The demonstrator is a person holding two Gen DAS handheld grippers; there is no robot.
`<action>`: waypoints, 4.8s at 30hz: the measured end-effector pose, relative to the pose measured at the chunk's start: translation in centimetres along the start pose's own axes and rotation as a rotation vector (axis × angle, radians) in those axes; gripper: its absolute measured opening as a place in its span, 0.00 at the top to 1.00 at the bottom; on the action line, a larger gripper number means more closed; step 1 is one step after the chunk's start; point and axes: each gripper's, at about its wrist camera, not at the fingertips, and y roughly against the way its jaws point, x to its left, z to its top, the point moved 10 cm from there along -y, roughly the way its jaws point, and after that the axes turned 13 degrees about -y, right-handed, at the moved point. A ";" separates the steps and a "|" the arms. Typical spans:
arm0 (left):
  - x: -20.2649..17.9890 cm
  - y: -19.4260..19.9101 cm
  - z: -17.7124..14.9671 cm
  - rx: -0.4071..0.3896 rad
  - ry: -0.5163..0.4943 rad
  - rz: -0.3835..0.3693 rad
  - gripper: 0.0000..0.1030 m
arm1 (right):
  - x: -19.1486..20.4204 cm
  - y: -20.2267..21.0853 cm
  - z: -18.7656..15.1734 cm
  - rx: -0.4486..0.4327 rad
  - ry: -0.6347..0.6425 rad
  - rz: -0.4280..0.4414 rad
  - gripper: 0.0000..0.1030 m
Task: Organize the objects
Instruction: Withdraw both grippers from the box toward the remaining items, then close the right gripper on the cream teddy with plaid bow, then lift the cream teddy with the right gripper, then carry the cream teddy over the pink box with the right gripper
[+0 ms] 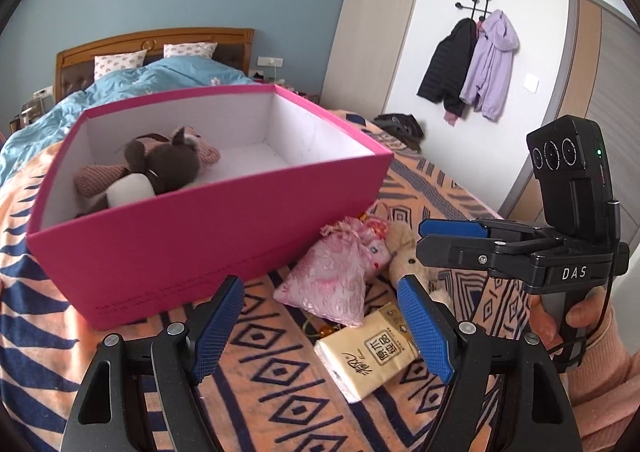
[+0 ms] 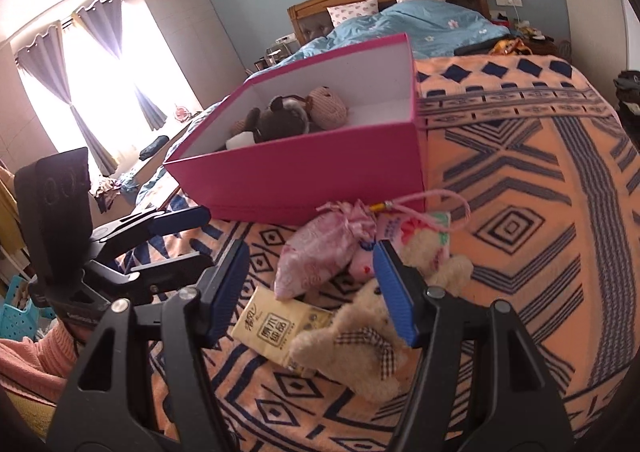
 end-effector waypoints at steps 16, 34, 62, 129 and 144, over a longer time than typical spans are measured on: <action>-0.6 -3.0 -1.8 0.106 0.023 -0.032 0.22 | -0.5 -2.5 -0.4 0.030 0.008 -0.065 0.36; -0.2 -4.7 -3.7 0.182 0.070 -0.037 0.22 | 1.3 -3.7 0.3 -0.016 0.171 -0.190 0.36; -0.9 -6.9 -3.1 0.207 0.094 -0.113 0.46 | -1.8 -6.2 0.6 0.105 -0.048 -0.066 0.56; -3.8 -1.0 9.8 -0.039 -0.080 -0.182 0.68 | 5.1 3.8 8.9 -0.140 0.065 0.162 0.62; 2.6 -4.9 12.1 -0.002 -0.020 -0.071 0.68 | 4.1 -2.8 13.5 -0.084 0.055 0.114 0.65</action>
